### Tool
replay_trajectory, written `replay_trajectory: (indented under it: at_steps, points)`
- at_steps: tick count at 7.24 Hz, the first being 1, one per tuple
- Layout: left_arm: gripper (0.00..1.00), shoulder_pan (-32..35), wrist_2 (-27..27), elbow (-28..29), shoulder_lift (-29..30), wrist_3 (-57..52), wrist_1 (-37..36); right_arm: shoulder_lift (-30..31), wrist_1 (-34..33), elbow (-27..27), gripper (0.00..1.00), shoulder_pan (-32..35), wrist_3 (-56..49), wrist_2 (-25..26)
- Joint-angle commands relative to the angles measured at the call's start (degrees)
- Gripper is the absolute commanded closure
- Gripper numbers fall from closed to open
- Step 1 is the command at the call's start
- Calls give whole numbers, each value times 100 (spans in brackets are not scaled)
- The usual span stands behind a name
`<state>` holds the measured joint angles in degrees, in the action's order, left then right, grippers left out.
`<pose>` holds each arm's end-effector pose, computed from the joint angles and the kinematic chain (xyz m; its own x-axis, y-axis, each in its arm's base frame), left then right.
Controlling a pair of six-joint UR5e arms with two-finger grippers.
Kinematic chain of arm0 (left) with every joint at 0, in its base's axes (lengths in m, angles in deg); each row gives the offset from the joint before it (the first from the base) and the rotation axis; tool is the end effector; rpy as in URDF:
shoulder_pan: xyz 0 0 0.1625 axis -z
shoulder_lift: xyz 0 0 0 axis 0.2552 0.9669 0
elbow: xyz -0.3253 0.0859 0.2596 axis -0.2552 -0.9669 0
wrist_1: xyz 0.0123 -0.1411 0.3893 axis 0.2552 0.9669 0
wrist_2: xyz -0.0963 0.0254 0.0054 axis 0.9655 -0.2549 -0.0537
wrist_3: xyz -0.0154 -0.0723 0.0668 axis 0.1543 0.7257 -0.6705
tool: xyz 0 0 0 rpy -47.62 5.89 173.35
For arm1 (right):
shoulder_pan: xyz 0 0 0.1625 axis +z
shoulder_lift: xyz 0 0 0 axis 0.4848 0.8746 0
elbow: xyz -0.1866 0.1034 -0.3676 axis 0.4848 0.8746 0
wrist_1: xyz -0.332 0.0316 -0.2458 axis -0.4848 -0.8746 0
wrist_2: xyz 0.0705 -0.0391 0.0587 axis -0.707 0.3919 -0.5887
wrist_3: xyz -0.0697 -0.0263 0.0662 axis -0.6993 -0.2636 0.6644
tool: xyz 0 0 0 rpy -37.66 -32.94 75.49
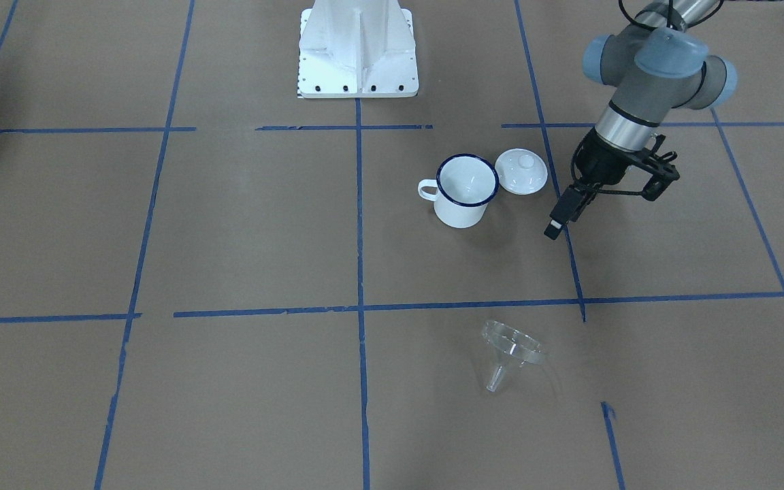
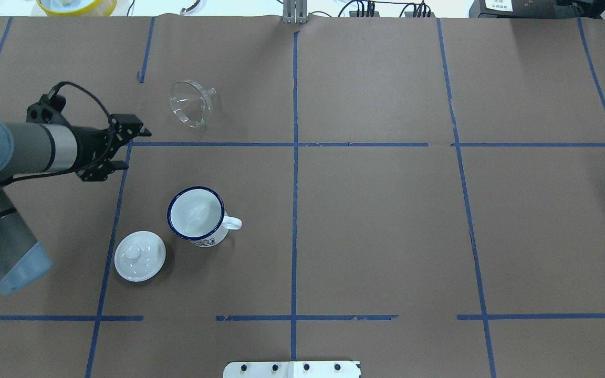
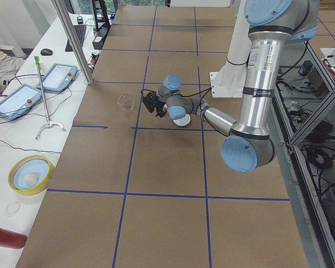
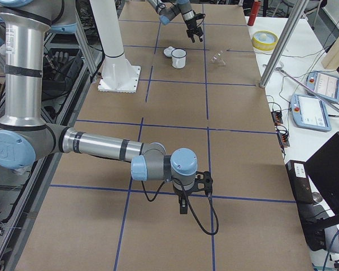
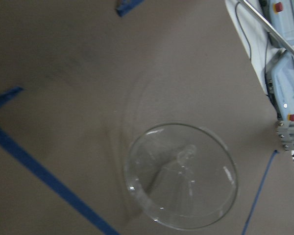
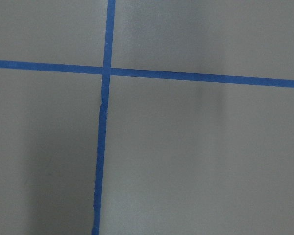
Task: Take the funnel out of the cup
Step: 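Release the funnel and move the left gripper to the white lid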
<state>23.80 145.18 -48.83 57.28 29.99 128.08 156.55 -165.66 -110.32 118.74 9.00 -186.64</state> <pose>0.3474 -0.4190 0.4004 0.2611 -0.5911 -0.7632 0.5673 0.7336 -0.3741 0.0655 -0.4447 0.7027 0.7503 -0.0454 0.6595 -0.0001 0.9976 0.0688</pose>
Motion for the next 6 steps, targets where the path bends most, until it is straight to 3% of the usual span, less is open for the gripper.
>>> replay_trajectory:
  at_steps: [1,3,6]
  points:
    - [4,-770,19,-833,-195,-75,-1687,0,0,-4,0,0,0,5]
    - [6,-1071,1,-809,-195,-65,-1708,0,0,5,0,0,0,-4]
    - [17,-1186,-17,-756,-160,-65,-1709,0,0,5,0,0,0,-4]
